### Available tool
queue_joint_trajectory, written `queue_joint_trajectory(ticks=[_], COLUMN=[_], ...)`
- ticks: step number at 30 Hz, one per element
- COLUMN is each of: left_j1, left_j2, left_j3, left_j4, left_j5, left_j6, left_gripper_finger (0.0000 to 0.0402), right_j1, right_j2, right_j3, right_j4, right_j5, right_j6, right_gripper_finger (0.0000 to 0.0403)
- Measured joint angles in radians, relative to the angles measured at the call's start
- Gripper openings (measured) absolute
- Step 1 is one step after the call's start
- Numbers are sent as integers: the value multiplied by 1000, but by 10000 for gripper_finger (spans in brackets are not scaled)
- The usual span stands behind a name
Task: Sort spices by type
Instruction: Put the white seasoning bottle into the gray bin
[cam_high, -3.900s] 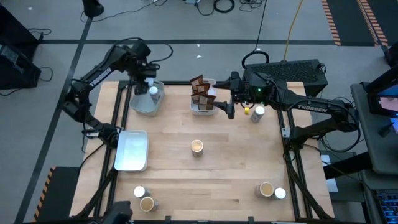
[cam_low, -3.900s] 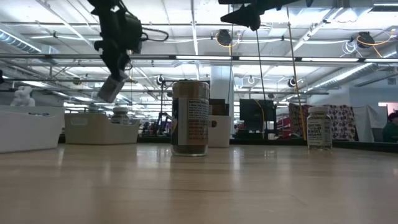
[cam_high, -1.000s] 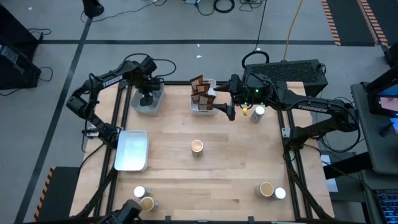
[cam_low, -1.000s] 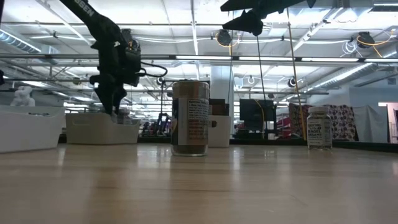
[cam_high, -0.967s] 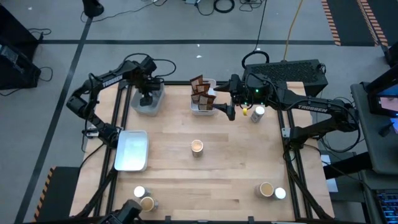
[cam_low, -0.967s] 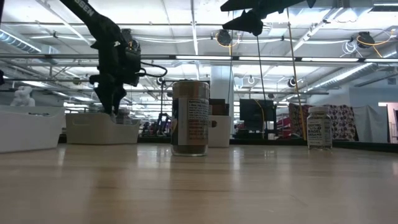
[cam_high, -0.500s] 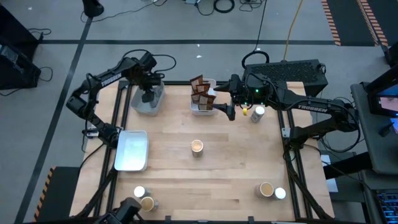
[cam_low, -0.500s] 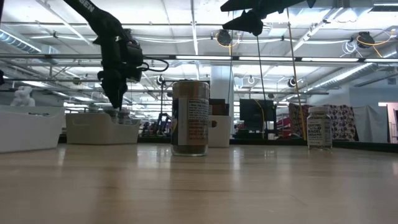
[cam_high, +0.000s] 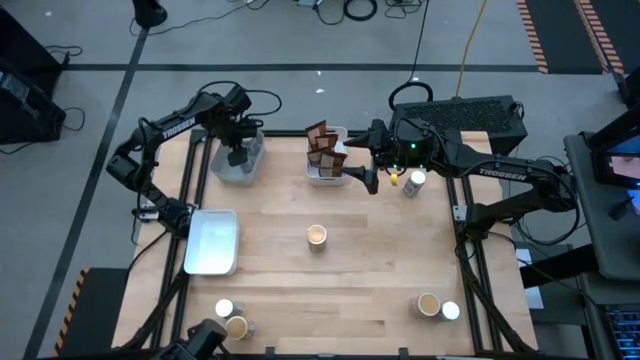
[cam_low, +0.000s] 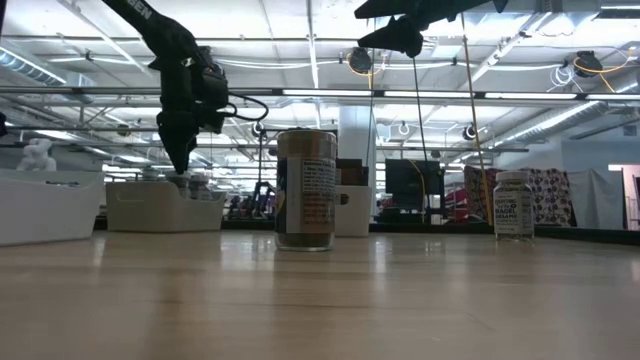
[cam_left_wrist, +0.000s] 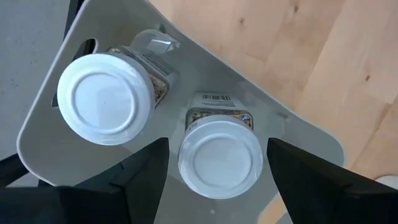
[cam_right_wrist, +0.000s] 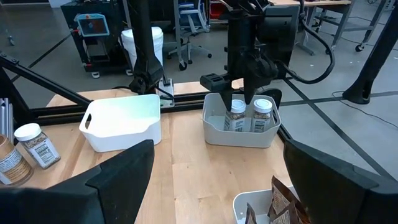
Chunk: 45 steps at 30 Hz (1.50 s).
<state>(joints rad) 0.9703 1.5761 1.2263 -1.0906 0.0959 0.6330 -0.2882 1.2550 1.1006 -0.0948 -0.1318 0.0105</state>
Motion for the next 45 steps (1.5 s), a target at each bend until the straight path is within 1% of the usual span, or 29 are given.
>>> queue_joint_trajectory(ticks=[5, 12, 19, 22, 27, 31, 34, 37, 45], left_j1=[0, 0, -4, -3, 3, 13, 19, 22, 20], left_j2=[0, 19, 31, 31, 30, 31, 32, 32, 33], left_j3=[0, 0, 3, 3, 3, 3, 3, 2, 1], left_j4=[0, 1, 8, 7, 8, 11, 2, -6, -13], left_j5=[-2, -18, -22, -28, -29, -38, -81, -90, -90], left_j6=[0, -1, -3, -30, -110, -238, -354, -430, -563], left_gripper_finger=[272, 235, 229, 221, 185, 162, 154, 150, 140], right_j1=[0, 0, 0, 0, 0, 0, 0, 0, 0], right_j2=[0, 0, 0, 0, 0, 0, 0, 0, 0], right_j3=[0, 0, 0, 0, 0, 0, 0, 0, 0], right_j4=[0, 0, 0, 0, 0, 0, 0, 0, 0], right_j5=[0, 0, 0, 0, 0, 0, 0, 0, -5], right_j6=[0, 0, 0, 0, 0, -3, -3, -3, -3], right_gripper_finger=[341, 341, 341, 341, 341, 341, 341, 341, 341])
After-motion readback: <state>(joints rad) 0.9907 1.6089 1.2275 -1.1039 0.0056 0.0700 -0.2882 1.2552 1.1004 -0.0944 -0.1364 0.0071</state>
